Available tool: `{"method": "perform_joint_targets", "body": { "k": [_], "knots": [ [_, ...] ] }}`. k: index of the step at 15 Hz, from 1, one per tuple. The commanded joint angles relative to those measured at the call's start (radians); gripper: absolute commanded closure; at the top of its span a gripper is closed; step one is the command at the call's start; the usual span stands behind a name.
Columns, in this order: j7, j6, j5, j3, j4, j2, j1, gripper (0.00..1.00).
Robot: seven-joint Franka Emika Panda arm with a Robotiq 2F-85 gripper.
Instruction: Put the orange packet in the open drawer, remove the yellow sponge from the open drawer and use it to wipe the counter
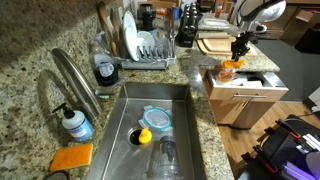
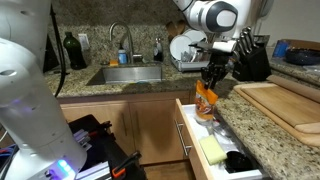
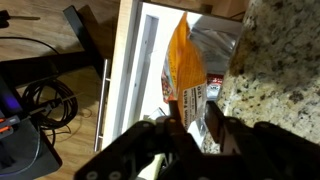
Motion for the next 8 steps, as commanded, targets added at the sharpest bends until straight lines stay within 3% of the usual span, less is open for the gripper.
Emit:
{"method": "perform_joint_targets", "body": {
  "k": [1,2,3,6,8],
  "knots": [
    [-0.001,-0.003,0.000,0.000,0.003,0.001,-0.001,0.66],
    [-0.001,-0.003,0.000,0.000,0.003,0.001,-0.001,0.41],
    [0.005,-0.004,-0.020,-0.009,-0.008,-0.014,0.004,0.40],
    [0.116,0.023,-0.202,-0.073,-0.063,-0.087,0.046,0.21],
    [0.142,0.014,-0.257,-0.081,-0.102,-0.149,0.039,0.07]
  ]
}}
